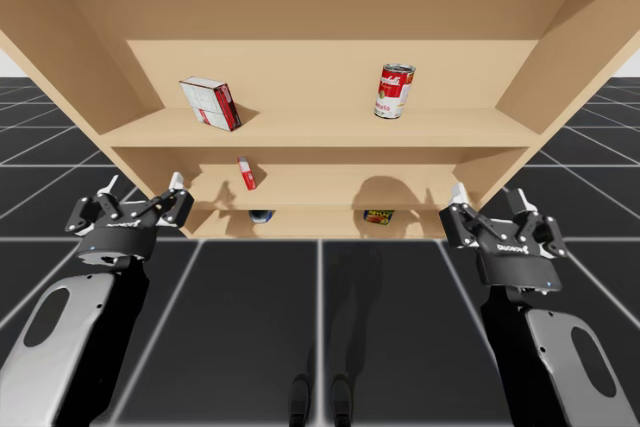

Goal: Look through the shelves, find the red soup can, and take it.

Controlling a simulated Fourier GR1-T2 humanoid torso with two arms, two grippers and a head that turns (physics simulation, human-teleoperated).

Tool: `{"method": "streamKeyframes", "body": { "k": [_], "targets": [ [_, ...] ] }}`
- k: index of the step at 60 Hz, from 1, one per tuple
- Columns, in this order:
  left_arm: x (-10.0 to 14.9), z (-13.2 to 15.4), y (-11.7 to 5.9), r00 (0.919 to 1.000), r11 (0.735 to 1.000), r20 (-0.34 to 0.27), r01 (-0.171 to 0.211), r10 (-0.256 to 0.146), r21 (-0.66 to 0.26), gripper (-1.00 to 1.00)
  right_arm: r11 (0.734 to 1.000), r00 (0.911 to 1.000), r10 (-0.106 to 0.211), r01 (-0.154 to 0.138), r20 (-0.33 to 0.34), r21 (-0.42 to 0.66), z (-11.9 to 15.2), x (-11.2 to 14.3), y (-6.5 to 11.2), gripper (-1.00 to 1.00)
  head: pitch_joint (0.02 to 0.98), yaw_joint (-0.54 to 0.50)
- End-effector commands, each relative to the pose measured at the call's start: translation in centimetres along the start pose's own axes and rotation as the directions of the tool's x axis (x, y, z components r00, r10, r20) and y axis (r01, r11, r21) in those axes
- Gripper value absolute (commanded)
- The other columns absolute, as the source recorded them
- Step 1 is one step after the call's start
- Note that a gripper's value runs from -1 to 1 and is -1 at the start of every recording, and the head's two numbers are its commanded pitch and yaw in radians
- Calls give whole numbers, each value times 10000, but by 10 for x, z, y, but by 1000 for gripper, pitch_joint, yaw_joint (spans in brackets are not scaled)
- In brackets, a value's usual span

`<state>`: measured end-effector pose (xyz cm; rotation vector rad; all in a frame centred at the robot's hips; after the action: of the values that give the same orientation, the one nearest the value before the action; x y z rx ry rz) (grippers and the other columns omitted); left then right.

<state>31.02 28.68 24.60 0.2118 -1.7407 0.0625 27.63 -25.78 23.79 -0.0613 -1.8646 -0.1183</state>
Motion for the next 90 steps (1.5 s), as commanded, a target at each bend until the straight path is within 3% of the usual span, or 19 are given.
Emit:
{"method": "streamKeyframes", "body": {
  "k": [1, 15, 32, 37, 40, 50, 51, 55, 59, 66, 82, 90],
  "targets": [
    [1, 0, 1, 10000, 10000, 38, -37, 37, 7, -1000, 9999, 10000, -27, 28, 80, -159, 2, 0, 0, -1000, 92, 8],
    [1, 0, 0, 10000, 10000, 42, -10, 10, -25, -1000, 9998, 9998, 80, -84, 199, 168, 1, 1, -1, -1000, 163, -40],
    [2, 2, -1, 10000, 9999, 93, 5, -4, -154, -1000, 9996, 9987, 262, -267, 436, 114, 1, 2, -1, -1000, 252, -245],
    [2, 2, -1, 10000, 9999, 90, 12, -10, -169, -1000, 9984, 9969, 559, -558, 548, -35, 2, 4, 1, -1000, 252, -250],
    [2, 2, -1, 10000, 9999, 87, 12, -10, -168, -1000, 9992, 9976, 387, -391, 579, 52, 4, 7, 4, -1000, 250, -245],
    [3, 3, 0, 10000, 9998, 82, 7, -5, -197, -1000, 9990, 9978, 290, -310, 604, 329, 8, 13, 12, -1000, 248, -229],
    [1, 2, -2, 10000, 9996, 31, 82, -82, -288, -1000, 9982, 9991, -106, 81, 417, 591, 9, 18, 13, -1000, 248, -226],
    [0, 2, -3, 9999, 9994, -10, 116, -116, -316, -1000, 9976, 9988, -265, 237, 418, 652, 12, 28, 17, -1000, 248, -223],
    [-1, 2, -4, 9998, 9992, -45, 166, -168, -360, -1000, 9885, 9964, -815, 780, 214, 1299, 18, 49, 23, -1000, 247, -223],
    [-1, 1, -4, 9998, 9991, -80, 193, -196, -387, -1000, 9784, 9965, -817, 766, 184, 1918, 23, 70, 32, -1000, 249, -224],
    [-3, 1, -6, 9997, 9990, -174, 188, -195, -406, -1000, 9569, 9994, -295, 233, 173, 2895, 17, 110, 56, -1000, 254, -226],
    [-3, 1, -5, 9997, 9991, -181, 177, -185, -395, -1000, 9397, 9991, -375, 428, -222, 3393, 5, 116, 69, -1000, 256, -226]
  ]
}}
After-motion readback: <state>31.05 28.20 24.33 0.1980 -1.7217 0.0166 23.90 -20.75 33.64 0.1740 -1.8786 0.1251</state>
